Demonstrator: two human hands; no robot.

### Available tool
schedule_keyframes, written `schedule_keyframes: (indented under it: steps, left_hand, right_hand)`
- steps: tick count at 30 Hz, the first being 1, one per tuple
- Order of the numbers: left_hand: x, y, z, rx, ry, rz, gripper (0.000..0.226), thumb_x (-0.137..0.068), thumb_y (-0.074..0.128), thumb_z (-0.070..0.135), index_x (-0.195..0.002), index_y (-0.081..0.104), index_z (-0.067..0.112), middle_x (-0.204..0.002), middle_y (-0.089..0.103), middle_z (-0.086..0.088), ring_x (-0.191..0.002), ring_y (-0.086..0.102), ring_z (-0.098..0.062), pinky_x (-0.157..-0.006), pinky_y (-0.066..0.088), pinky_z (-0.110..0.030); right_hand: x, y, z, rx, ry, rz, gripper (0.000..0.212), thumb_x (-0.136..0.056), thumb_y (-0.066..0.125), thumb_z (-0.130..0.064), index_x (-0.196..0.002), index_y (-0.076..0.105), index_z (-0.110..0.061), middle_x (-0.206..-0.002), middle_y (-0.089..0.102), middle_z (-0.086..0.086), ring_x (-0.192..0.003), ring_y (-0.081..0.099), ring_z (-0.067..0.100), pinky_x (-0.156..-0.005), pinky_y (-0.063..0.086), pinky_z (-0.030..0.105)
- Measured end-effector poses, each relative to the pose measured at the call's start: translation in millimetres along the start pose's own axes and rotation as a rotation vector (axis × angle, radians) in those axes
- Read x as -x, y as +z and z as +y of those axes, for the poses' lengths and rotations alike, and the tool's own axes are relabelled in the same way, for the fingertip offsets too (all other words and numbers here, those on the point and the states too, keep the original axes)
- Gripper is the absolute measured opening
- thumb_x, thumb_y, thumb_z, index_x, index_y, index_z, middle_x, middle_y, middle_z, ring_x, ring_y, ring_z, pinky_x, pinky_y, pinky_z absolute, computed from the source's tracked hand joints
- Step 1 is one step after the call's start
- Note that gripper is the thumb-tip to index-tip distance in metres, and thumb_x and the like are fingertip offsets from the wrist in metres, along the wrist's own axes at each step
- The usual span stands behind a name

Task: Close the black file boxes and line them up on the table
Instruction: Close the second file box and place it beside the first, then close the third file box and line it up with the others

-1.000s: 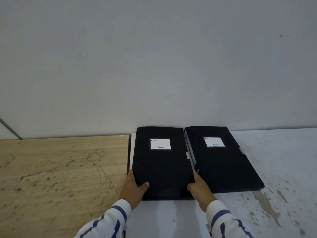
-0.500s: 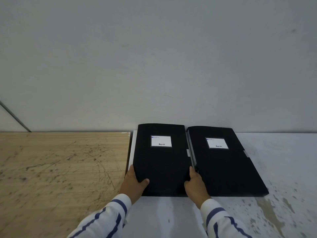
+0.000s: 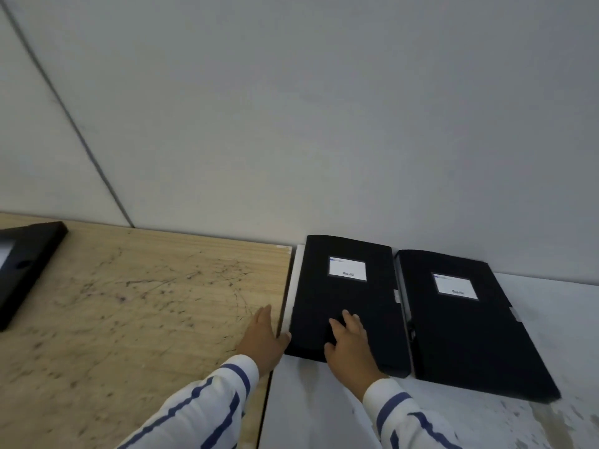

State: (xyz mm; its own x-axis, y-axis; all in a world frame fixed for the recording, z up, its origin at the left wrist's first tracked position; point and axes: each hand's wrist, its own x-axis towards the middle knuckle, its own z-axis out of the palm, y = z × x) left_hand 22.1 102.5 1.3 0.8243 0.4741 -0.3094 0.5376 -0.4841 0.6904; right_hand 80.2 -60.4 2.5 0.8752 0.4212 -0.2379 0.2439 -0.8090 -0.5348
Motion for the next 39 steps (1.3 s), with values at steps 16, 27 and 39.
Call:
schedule_keyframes:
  steps: [16,27,39]
  left_hand:
    - [-19.5,-162.1,-120.4,0.053,-0.046,0.2,0.061,-0.092,0.054,0.031,-0.145,0.029,0.019,-0.155,0.029,-0.004,-0.141,0.03,-0.026,-0.115,0.032,-0.042]
    - [-23.6,-319.7,-272.6,0.126,-0.209,0.307,0.061,-0.09,0.057,0.027,-0.144,0.032,0.016,-0.153,0.033,-0.007,-0.139,0.034,-0.027,-0.113,0.032,-0.039]
    - [-45.4,-407.7,-384.3,0.334,-0.459,0.551,0.061,-0.086,0.062,0.019,-0.14,0.037,0.008,-0.148,0.038,-0.013,-0.135,0.038,-0.033,-0.112,0.034,-0.046]
  right_hand:
    - [-19.2,116.1,-222.7,0.004,-0.316,-0.072,0.052,-0.095,0.045,-0.02,-0.145,0.029,-0.022,-0.158,0.014,0.0,-0.146,0.004,0.021,-0.119,0.012,0.037]
    - [-31.0,234.6,-406.4,0.016,-0.442,-0.223,0.052,-0.096,0.042,-0.021,-0.145,0.028,-0.021,-0.158,0.016,0.002,-0.146,0.008,0.021,-0.119,0.014,0.037]
    - [-73.0,316.0,-517.5,0.095,-0.595,-0.364,0.053,-0.096,0.041,-0.016,-0.146,0.027,-0.019,-0.159,0.014,0.003,-0.147,0.003,0.021,-0.12,0.011,0.036]
